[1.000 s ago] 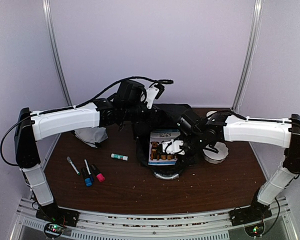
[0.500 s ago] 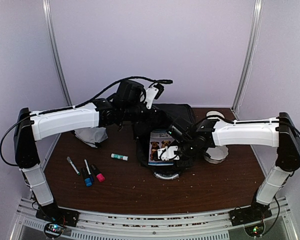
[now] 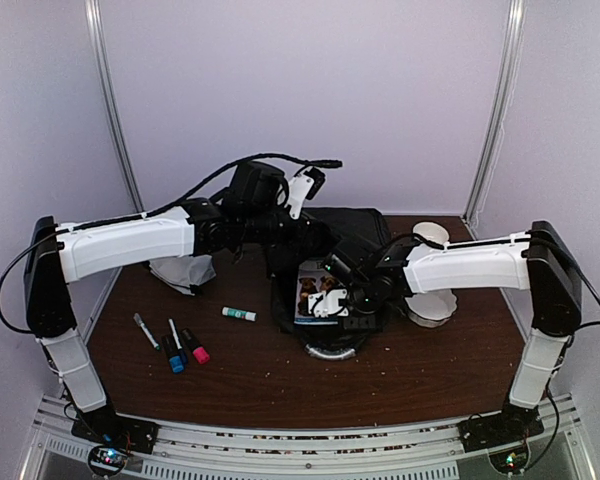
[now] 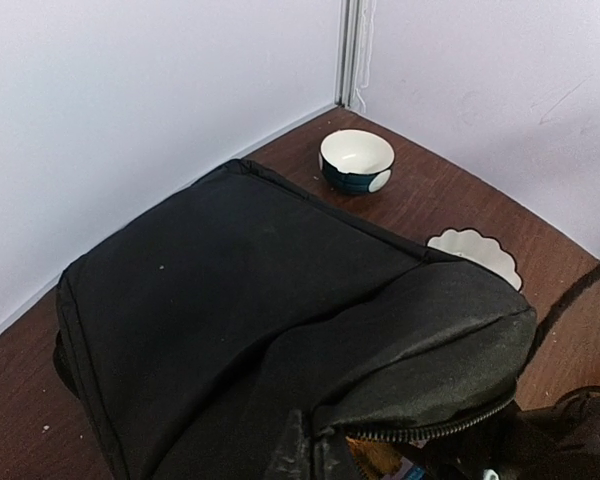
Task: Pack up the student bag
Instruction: Move the book to the largest pocket of the bag.
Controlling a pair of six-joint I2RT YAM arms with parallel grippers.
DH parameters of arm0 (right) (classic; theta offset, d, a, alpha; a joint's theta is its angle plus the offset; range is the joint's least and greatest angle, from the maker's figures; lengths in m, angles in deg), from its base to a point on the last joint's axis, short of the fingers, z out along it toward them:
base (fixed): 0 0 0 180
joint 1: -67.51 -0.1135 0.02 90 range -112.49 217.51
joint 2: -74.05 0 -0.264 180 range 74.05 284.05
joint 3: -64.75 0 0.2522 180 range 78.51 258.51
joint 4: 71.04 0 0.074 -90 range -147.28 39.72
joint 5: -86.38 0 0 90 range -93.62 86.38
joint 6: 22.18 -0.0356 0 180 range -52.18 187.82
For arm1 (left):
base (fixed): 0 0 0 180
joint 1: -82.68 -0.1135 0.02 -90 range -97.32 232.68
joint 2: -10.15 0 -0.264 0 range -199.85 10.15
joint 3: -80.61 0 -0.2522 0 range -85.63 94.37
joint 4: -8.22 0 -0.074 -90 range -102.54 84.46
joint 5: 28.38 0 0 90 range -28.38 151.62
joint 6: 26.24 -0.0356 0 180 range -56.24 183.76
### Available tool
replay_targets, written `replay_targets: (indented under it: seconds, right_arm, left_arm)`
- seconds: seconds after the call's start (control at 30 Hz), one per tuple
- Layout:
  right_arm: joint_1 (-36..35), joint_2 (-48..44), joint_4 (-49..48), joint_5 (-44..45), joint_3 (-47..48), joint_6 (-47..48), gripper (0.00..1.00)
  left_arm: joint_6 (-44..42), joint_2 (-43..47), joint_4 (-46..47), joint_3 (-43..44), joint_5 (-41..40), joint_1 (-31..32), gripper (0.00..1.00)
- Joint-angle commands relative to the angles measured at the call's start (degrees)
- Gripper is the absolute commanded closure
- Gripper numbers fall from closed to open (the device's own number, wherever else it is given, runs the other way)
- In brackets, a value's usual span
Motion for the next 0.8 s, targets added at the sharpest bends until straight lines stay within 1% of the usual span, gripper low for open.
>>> replay_targets:
  seconds: [0.0,0.37,0.53,0.63,0.77]
  right_arm:
    - [1.81,1.5,-5.14,4.46,2.5,-0.1,0.59]
    - [4.19,5.99,-12.51,10.2,4.01,3.29,0.66]
    - [4.4,7.1,-16.0,12.99,3.02,3.99,0.66]
    - [4.41,7.44,-15.84,13.32,3.02,4.01,0.66]
    - [4.37,6.32,-15.13,13.01,2.0,3.85,0.63]
  left_arm:
    - [1.34,4.9,9.27,0.81,0.87,-0.55,1.0]
    - [1.37,5.55,9.57,-0.07,1.27,-0.53,1.0]
    - [1.36,5.84,9.79,-0.66,1.27,-0.6,1.0]
    - [1.4,5.91,10.01,-1.03,1.31,-0.53,1.0]
    - [1.35,5.93,10.36,-1.43,1.15,-0.5,1.0]
